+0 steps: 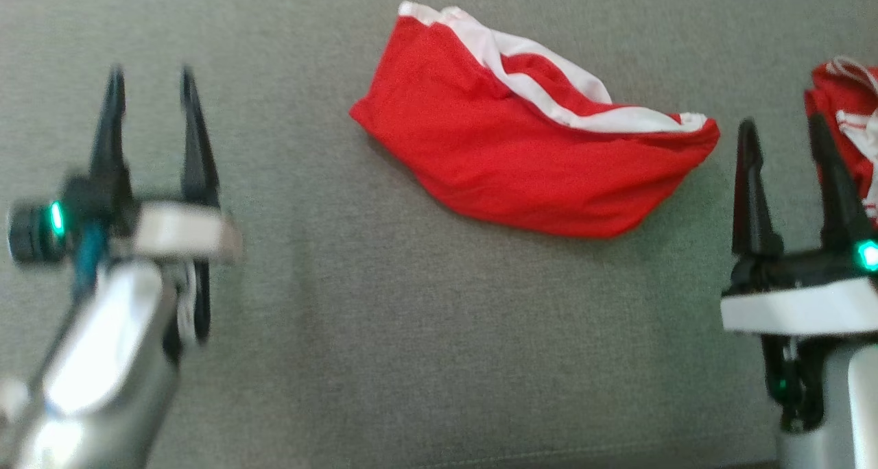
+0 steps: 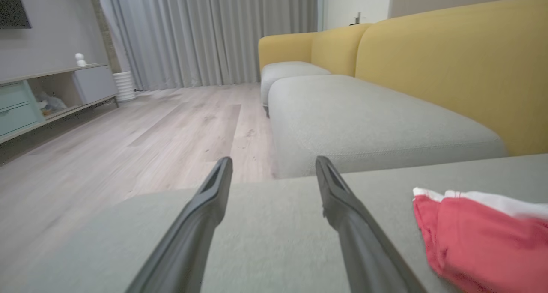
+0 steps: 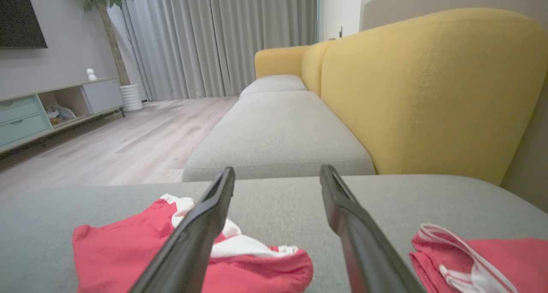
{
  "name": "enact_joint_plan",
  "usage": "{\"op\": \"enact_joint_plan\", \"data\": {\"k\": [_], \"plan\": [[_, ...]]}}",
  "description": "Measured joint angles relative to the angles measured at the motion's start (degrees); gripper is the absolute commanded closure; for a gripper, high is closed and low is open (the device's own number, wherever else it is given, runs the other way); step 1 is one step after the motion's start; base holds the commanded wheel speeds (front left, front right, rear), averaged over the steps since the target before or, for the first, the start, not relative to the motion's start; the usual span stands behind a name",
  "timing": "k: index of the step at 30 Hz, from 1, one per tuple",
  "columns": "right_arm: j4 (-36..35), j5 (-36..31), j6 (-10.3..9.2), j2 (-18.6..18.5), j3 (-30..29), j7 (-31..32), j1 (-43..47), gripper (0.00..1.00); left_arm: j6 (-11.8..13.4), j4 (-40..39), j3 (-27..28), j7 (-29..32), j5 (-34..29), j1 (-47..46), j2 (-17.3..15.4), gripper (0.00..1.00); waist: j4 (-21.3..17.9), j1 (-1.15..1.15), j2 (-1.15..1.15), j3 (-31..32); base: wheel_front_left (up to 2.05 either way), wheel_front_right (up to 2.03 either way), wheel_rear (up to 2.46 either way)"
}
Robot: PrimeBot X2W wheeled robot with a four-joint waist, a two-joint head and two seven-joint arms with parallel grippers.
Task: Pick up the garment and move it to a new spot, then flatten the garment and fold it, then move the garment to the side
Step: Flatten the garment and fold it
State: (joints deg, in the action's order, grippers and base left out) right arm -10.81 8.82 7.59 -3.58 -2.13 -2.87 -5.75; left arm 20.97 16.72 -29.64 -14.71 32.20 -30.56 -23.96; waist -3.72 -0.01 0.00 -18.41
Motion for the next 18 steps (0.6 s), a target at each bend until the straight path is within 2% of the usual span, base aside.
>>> {"op": "enact_joint_plan", "data": {"k": [3,6,10,18], "plan": [[-1.1,0.1,0.00,0.2,0.1,1.4,3.1,0.00,3.5,-5.8,0.0,0.4,0.0,7.8,-1.4,0.00,0.8,-0.01,0.00,1.9,0.00,0.00,0.00],[-1.4,0.2,0.00,0.5,0.1,2.2,6.0,0.00,6.0,-10.3,-0.2,2.1,0.0,13.3,-2.4,0.00,1.4,-0.01,0.00,3.4,0.00,0.00,0.00],[-1.7,0.8,0.00,0.9,0.3,3.0,7.9,0.00,7.3,-13.3,-0.5,4.1,0.4,17.0,-2.9,0.00,1.9,0.00,0.00,4.6,0.00,0.00,0.00],[-2.0,1.3,0.00,0.9,0.3,3.9,7.9,0.00,7.5,-15.3,-1.6,5.2,0.7,18.0,-3.6,0.00,2.0,0.01,0.00,5.2,0.00,0.00,0.00]]}}
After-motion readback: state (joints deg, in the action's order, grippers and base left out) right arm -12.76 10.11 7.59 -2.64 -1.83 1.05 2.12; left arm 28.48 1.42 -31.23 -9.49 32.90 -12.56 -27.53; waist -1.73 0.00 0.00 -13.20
